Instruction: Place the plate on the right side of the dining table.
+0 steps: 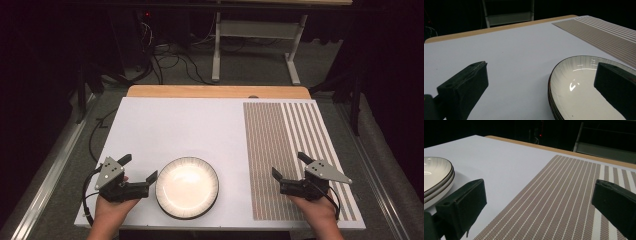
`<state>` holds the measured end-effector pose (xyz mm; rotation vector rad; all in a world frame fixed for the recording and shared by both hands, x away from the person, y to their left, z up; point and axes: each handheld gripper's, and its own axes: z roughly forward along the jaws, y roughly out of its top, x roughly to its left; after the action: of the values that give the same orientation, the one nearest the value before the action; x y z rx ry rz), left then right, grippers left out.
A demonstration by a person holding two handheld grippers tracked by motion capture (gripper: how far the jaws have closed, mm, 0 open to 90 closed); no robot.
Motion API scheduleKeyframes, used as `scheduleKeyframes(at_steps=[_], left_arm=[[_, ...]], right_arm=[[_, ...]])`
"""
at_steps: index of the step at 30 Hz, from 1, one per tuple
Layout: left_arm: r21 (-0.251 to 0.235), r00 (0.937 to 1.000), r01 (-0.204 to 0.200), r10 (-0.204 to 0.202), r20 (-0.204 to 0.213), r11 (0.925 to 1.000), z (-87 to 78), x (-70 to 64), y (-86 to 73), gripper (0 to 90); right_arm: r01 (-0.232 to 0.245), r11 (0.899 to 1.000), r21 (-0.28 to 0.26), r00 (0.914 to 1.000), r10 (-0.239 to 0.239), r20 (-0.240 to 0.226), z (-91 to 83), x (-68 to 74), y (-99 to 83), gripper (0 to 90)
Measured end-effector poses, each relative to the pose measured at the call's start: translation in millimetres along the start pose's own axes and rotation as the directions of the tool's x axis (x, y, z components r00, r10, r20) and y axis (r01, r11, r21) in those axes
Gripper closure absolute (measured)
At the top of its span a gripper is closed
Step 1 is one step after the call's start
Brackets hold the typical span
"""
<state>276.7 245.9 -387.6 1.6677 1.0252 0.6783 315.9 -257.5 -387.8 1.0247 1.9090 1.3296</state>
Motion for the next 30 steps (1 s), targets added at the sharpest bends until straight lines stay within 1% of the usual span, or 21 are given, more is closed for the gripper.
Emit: scheduleKeyframes(at_steps=[4,11,20,22,25,30], left_arm=[[-0.002,1.0,0.002,-0.002,0.003,1.0,0.5,-0.9,0.5,0.0],[-0.002,0.9999,0.0,0.0,0.011,1.0,0.4,-2.8,0.5,0.0],[-0.018,0.9999,0.004,-0.004,0.013,0.9998,-1.2,-2.5,1.3,0.5],[-0.012,0.9997,0.009,-0.009,0.024,0.9999,-1.1,-2.6,1.5,0.5],[-0.01,0.9997,0.006,-0.006,0.025,0.9999,-0.8,-3.4,1.6,0.5],[-0.002,0.9993,0.003,-0.003,0.037,1.0,0.4,-4.9,2.3,0.5]], right_arm=[[0.0,1.0,-0.003,1.0,0.0,-0.006,-0.3,0.3,-0.2,0.8],[-0.006,1.0,-0.006,1.0,0.006,-0.001,-1.1,-0.8,-0.1,0.8],[-0.009,1.0,-0.009,0.9999,0.009,0.005,-2.2,-0.7,0.1,0.8],[-0.011,1.0,-0.012,0.9999,0.011,0.005,-2.4,-1.3,0.1,0.8],[-0.018,1.0,-0.014,0.9998,0.018,0.006,-2.5,-1.0,0.4,0.8],[-0.014,1.0,-0.015,0.9999,0.014,-0.001,-3.2,1.7,1.8,0.9]])
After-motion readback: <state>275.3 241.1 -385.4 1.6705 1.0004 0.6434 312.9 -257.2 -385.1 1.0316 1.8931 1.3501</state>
